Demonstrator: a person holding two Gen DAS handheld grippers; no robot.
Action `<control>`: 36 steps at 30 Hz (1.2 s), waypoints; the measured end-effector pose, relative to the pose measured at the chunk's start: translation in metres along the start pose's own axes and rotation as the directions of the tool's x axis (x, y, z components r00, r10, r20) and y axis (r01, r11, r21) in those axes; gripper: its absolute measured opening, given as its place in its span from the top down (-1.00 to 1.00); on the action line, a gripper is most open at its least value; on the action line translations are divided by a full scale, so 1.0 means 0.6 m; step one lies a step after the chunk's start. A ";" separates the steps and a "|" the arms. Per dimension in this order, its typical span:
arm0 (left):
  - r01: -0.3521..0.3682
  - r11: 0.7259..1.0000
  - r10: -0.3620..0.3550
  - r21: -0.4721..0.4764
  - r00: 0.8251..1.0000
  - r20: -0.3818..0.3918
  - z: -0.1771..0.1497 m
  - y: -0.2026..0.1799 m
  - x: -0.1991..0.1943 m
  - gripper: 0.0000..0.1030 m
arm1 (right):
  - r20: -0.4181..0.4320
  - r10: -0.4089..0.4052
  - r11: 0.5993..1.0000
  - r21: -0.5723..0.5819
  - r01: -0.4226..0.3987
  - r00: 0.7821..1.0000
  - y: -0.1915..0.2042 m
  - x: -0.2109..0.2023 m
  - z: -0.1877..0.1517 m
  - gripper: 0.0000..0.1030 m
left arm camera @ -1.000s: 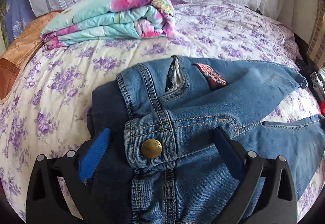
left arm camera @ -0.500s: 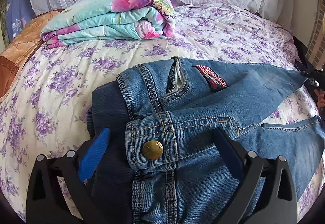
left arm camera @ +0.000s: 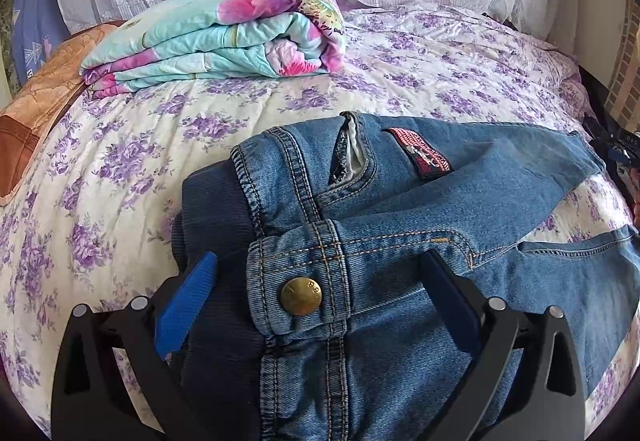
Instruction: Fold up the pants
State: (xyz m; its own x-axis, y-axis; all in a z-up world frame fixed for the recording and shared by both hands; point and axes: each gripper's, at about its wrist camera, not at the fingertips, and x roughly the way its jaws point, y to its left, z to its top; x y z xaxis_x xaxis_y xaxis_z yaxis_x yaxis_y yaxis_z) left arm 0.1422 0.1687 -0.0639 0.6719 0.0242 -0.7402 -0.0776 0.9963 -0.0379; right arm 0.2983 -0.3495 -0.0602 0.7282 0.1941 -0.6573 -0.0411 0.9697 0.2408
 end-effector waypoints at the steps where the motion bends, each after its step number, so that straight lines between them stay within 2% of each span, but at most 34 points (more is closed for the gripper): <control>1: 0.001 1.000 -0.001 -0.001 1.000 0.000 0.000 0.000 0.000 -0.91 | -0.015 0.057 0.997 -0.052 -0.058 0.998 0.031 0.002 -0.008 -0.76; 2: 0.004 1.000 -0.004 -0.002 1.000 -0.001 0.000 0.001 0.001 -0.91 | -0.039 0.097 0.990 -0.099 -0.101 0.994 0.058 0.005 -0.016 -0.86; 3: 0.005 1.000 -0.005 -0.003 1.000 -0.002 0.000 0.000 0.001 -0.91 | -0.063 0.098 0.985 -0.134 -0.106 0.993 0.081 0.013 -0.028 -0.86; 5: 0.007 1.000 -0.007 -0.005 1.000 -0.005 0.000 0.000 0.001 -0.91 | -0.148 0.008 0.976 -0.213 -0.039 0.989 0.106 0.052 -0.052 -0.92; 6: 0.009 1.000 -0.009 -0.005 1.000 -0.008 0.001 0.001 0.003 -0.91 | -0.224 -0.073 0.965 -0.261 0.013 0.972 0.107 0.091 -0.066 -0.93; 7: 0.011 1.000 -0.011 -0.002 1.000 -0.014 0.001 0.000 0.005 -0.91 | -0.243 -0.076 0.963 -0.270 0.007 0.967 0.102 0.102 -0.076 -0.93; 8: 0.006 1.000 -0.006 -0.001 1.000 -0.014 0.001 0.000 0.005 -0.91 | -0.215 -0.083 0.965 -0.259 0.025 0.973 0.103 0.088 -0.070 -0.93; 9: 0.005 1.000 -0.005 0.000 1.000 -0.013 0.001 0.000 0.005 -0.91 | -0.222 -0.144 0.962 -0.260 0.084 0.964 0.110 0.081 -0.061 -0.93; 10: 0.008 1.000 -0.008 0.001 1.000 -0.013 0.002 0.001 0.003 -0.91 | -0.215 -0.169 0.959 -0.260 0.110 0.962 0.127 0.066 -0.055 -0.93; 12: 0.014 1.000 -0.014 0.004 1.000 -0.003 0.005 0.004 -0.005 -0.91 | -0.168 -0.052 0.958 -0.288 0.002 0.984 0.177 0.025 -0.060 -0.93; 15: -0.019 0.999 0.022 -0.039 0.996 0.087 0.008 0.029 -0.037 -0.91 | -0.134 0.061 0.904 -0.412 -0.112 0.989 0.282 -0.012 -0.088 -0.93; 17: -0.052 0.996 0.060 -0.078 0.992 0.110 0.007 0.051 -0.046 -0.91 | -0.150 0.136 0.862 -0.470 -0.192 0.979 0.344 -0.036 -0.114 -0.93; 20: -0.082 0.986 0.094 -0.148 0.992 0.080 0.002 0.085 -0.039 -0.91 | -0.221 0.220 0.790 -0.531 -0.307 0.950 0.437 -0.041 -0.157 -0.93; 22: -0.096 0.980 0.105 -0.177 0.993 0.045 -0.005 0.105 -0.025 -0.92 | -0.273 0.209 0.745 -0.577 -0.333 0.939 0.483 -0.030 -0.193 -0.93; 24: -0.035 0.976 0.044 -0.215 0.998 0.035 -0.012 0.122 -0.022 -0.92 | -0.326 0.067 0.680 -0.677 -0.282 0.943 0.523 0.003 -0.250 -0.93; 25: -0.025 0.975 0.033 -0.220 0.999 0.030 -0.012 0.123 -0.021 -0.92 | -0.302 0.057 0.662 -0.702 -0.262 0.952 0.529 0.003 -0.263 -0.93; 26: -0.038 0.977 0.046 -0.211 0.998 0.032 -0.011 0.124 -0.026 -0.92 | -0.283 0.071 0.660 -0.705 -0.258 0.956 0.530 -0.005 -0.261 -0.93; 28: -0.068 0.984 0.076 -0.162 0.996 0.043 0.003 0.123 -0.043 -0.91 | -0.341 0.054 0.655 -0.698 -0.291 0.939 0.531 -0.013 -0.240 -0.93; 29: -0.056 0.988 0.065 -0.145 0.996 0.059 0.009 0.125 -0.053 -0.91 | -0.347 0.089 0.657 -0.684 -0.317 0.934 0.527 -0.030 -0.222 -0.93; 31: 0.012 0.992 -0.001 -0.126 0.996 0.093 0.035 0.134 -0.077 -0.91 | -0.333 0.181 0.654 -0.662 -0.366 0.925 0.517 -0.058 -0.192 -0.93; 34: 0.107 0.993 -0.103 -0.058 0.992 0.071 0.081 0.140 -0.077 -0.91 | -0.392 0.228 0.609 -0.657 -0.445 0.891 0.509 -0.067 -0.161 -0.93; 35: 0.115 0.993 -0.113 -0.036 0.992 0.057 0.094 0.140 -0.071 -0.91 | -0.429 0.215 0.582 -0.665 -0.468 0.877 0.506 -0.061 -0.159 -0.93; 36: 0.117 0.993 -0.117 -0.012 0.992 0.037 0.106 0.138 -0.064 -0.91 | -0.451 0.175 0.557 -0.688 -0.466 0.875 0.506 -0.055 -0.161 -0.93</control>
State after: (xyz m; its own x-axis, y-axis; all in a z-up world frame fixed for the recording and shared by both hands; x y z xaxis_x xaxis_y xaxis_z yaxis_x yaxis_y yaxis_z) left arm 0.1569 0.2555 0.0038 0.7033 -0.0889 -0.7053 -0.0074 0.9912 -0.1323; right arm 0.1958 -0.0471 -0.0345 0.3218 0.4066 -0.8551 -0.8322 0.5521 -0.0507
